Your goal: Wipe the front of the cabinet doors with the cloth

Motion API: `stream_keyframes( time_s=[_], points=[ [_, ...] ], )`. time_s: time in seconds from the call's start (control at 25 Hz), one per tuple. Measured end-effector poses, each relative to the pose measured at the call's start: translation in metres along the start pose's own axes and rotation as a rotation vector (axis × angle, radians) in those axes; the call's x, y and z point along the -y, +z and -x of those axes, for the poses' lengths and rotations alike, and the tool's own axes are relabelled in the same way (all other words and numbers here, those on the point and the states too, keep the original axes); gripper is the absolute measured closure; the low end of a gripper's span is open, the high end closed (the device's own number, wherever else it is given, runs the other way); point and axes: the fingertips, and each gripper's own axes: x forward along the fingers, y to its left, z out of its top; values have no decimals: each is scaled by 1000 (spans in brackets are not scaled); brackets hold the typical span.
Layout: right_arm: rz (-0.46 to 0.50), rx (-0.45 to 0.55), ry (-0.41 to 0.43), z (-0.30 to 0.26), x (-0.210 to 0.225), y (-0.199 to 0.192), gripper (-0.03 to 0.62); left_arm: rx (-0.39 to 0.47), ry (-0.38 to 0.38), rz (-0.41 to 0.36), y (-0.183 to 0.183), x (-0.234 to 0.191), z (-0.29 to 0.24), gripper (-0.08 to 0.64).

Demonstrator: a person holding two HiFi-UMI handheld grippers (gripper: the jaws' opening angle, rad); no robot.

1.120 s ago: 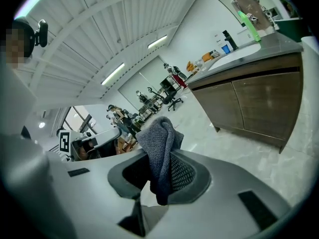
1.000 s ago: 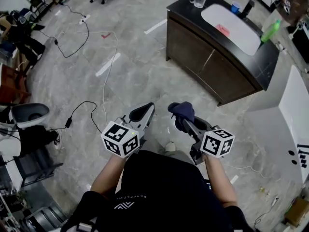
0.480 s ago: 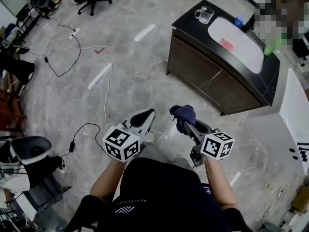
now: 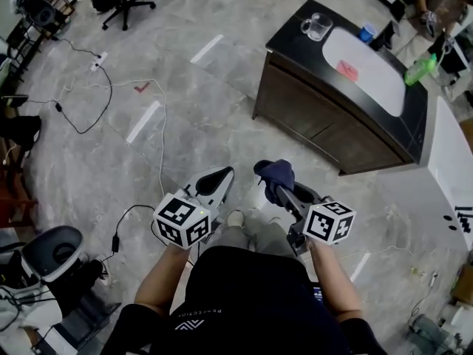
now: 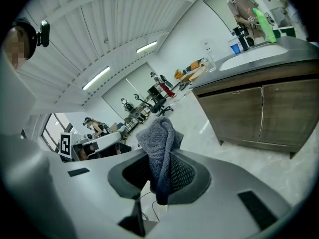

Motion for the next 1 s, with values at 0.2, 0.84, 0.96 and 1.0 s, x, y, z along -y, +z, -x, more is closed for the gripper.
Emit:
stream_keyframes(
  time_s=[0.2,0.84,0.96,1.0],
  points=[
    [-8,-19,-1,-14,16,14,506,20,26,16,19,-17,-20,561],
    [22,-21,54,-36,105,100,506,9,-16,-86,71,-22,-150,561],
    [19,-16,38,-39,117,103,506,-14,-27,-84,73,-29,-166,561],
    [10,-14,33,-39,121,103,506,-29,-34,-88,71,-30,-170,561]
  ],
)
